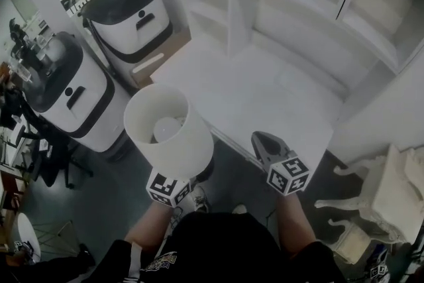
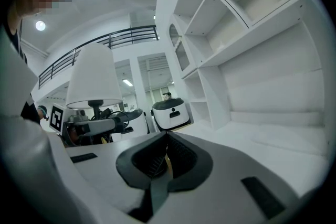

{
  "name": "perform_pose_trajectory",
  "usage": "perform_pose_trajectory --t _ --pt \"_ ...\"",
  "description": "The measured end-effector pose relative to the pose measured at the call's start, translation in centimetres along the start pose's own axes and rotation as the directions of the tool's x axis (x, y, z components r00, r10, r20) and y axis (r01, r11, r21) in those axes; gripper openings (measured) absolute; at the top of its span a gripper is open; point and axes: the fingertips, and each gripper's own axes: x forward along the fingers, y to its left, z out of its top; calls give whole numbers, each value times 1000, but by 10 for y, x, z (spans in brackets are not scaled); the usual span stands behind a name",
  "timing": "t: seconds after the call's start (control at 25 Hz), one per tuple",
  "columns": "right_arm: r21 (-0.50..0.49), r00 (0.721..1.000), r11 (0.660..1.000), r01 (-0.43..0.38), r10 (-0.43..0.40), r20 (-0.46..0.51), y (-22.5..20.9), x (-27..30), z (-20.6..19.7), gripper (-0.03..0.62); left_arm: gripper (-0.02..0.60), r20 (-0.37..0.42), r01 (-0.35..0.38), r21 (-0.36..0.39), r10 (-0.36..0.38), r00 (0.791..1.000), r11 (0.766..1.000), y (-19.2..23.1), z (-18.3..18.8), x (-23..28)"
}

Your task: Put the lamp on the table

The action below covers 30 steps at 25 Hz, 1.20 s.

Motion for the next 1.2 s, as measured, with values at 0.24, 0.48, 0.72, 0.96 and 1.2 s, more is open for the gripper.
perform_pose_trajectory --t 0.24,0.48,0.72,0.96,1.2 --pt "12 998 998 62 -62 8 3 18 3 26 121 5 54 1 -54 999 999 27 2 6" --pt "30 993 993 116 -116 11 7 40 1 26 121 7 110 5 -110 994 994 53 2 10" --pt "33 987 987 159 -160 23 14 65 3 26 120 4 162 20 -162 987 987 82 0 12" --pt "42 977 977 208 -210 36 16 84 6 26 121 -3 212 31 -212 977 977 107 1 22" --pt "57 967 966 251 -254 36 11 89 4 26 120 -6 253 31 -253 968 967 116 0 33"
